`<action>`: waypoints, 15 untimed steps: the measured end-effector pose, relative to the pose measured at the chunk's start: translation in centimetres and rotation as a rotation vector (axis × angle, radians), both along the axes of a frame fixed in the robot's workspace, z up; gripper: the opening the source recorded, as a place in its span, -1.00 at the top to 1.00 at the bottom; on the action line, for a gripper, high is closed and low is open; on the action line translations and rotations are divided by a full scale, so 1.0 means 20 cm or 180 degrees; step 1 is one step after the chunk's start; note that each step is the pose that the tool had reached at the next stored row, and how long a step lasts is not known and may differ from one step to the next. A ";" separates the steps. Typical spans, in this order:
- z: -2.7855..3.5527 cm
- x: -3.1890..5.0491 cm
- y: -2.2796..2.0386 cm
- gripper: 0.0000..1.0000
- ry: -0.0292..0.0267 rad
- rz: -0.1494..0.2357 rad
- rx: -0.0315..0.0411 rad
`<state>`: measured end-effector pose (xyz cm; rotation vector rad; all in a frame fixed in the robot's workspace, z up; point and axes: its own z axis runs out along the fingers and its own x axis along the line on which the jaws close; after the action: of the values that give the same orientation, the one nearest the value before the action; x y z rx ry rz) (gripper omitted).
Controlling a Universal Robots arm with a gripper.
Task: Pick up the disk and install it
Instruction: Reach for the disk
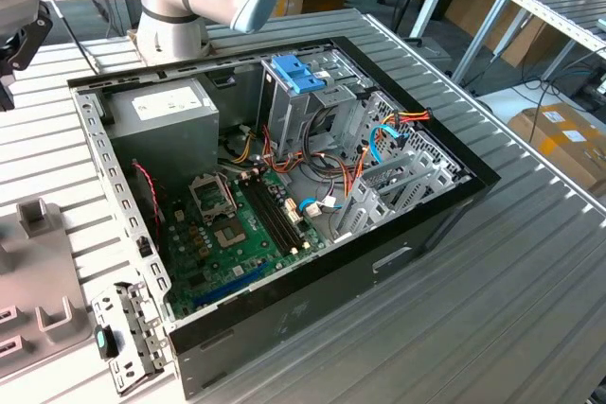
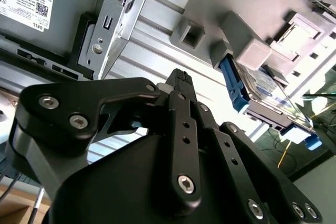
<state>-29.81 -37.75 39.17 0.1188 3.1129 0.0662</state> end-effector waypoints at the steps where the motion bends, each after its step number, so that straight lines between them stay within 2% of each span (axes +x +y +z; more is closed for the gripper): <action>1: 0.000 -0.003 0.000 0.79 0.0000 0.0000 0.0000; 15: 0.000 -0.011 0.000 0.79 0.0000 0.0000 0.0000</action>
<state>-30.03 -37.75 39.17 0.1189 3.1129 0.0662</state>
